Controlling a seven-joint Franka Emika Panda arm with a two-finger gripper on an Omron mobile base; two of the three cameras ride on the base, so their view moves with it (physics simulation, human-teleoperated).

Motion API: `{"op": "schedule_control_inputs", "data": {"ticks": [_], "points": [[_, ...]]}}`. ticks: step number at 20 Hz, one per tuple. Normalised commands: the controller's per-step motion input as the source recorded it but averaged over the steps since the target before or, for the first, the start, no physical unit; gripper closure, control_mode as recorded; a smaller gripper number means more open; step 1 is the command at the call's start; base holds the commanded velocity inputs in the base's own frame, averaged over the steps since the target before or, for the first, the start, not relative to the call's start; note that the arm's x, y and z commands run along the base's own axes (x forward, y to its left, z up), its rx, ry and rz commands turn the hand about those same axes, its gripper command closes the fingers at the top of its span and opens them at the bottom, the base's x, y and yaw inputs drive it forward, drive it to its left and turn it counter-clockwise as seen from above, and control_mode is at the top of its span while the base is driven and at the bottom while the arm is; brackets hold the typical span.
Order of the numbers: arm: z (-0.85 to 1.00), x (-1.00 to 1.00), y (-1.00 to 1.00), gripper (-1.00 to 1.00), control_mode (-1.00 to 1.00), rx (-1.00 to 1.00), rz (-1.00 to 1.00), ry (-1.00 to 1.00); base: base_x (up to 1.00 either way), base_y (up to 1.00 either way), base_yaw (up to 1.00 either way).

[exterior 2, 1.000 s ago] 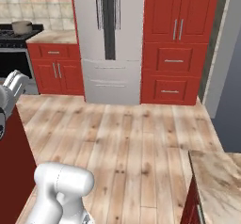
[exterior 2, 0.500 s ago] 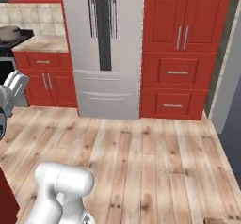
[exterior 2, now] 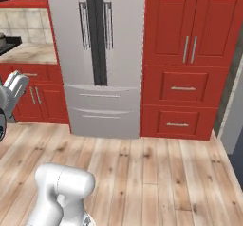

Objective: Move the pot and pan from the stove into the sink.

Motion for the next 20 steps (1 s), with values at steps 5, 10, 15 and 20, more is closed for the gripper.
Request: {"op": "schedule_control_inputs", "data": {"ticks": [5,10,15,20], "points": [[0.00,0.00,0.00,-1.00,1.00,0.00,0.00,0.00,1.00,0.21,0.00],[0.00,0.00,0.00,-1.00,1.00,0.00,0.00,0.00,0.98,0.21,0.00],[0.00,0.00,0.00,-1.00,1.00,0.00,0.00,0.00,0.89,0.19,0.00],[0.00,0.00,0.00,-1.00,1.00,0.00,0.00,0.00,0.40,0.52,-0.02]]}}
